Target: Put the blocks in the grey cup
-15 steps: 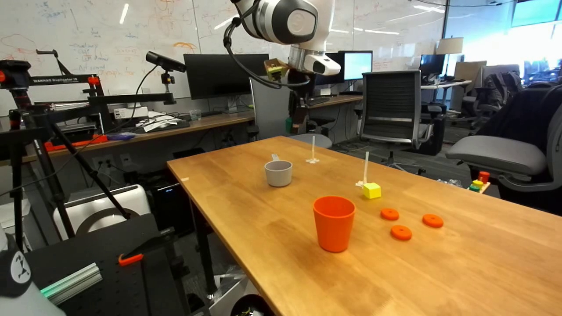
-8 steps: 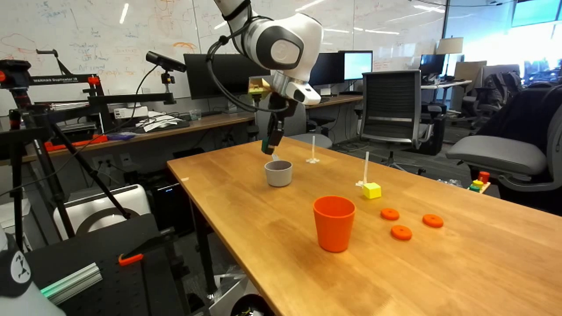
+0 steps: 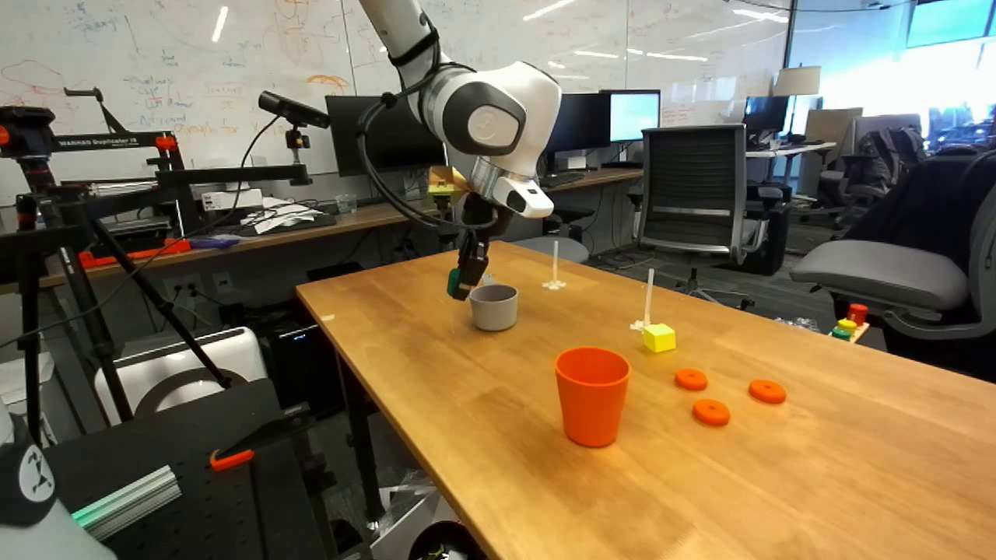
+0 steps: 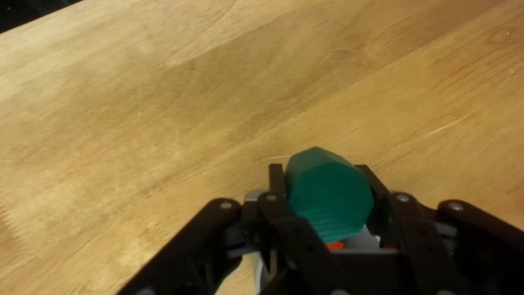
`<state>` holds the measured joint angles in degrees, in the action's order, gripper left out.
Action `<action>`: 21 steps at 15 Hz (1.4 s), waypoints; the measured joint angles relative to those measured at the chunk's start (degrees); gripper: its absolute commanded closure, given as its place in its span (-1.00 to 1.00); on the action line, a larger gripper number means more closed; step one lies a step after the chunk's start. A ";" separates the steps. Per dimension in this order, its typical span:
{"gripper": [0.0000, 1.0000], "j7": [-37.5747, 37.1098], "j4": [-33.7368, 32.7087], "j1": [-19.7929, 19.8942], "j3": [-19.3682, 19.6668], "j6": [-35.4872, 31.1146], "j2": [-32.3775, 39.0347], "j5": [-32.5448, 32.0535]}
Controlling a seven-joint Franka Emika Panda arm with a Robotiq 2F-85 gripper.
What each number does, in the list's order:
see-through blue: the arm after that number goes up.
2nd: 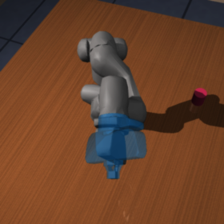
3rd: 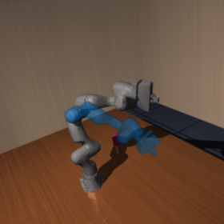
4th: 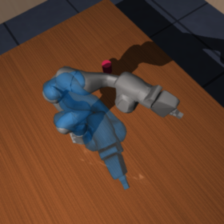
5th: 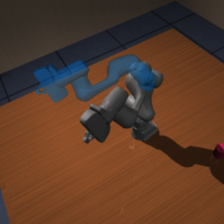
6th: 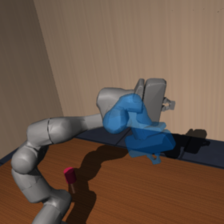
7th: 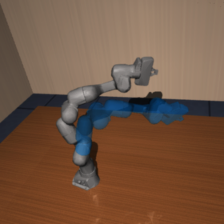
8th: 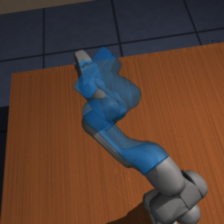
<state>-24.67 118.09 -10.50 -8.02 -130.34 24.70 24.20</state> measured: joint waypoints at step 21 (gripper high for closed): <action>-1.00 -0.45 -5.89 -0.17 1.45 -1.57 3.65 -6.26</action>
<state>-25.11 112.20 -10.67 -6.57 -131.91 28.35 17.94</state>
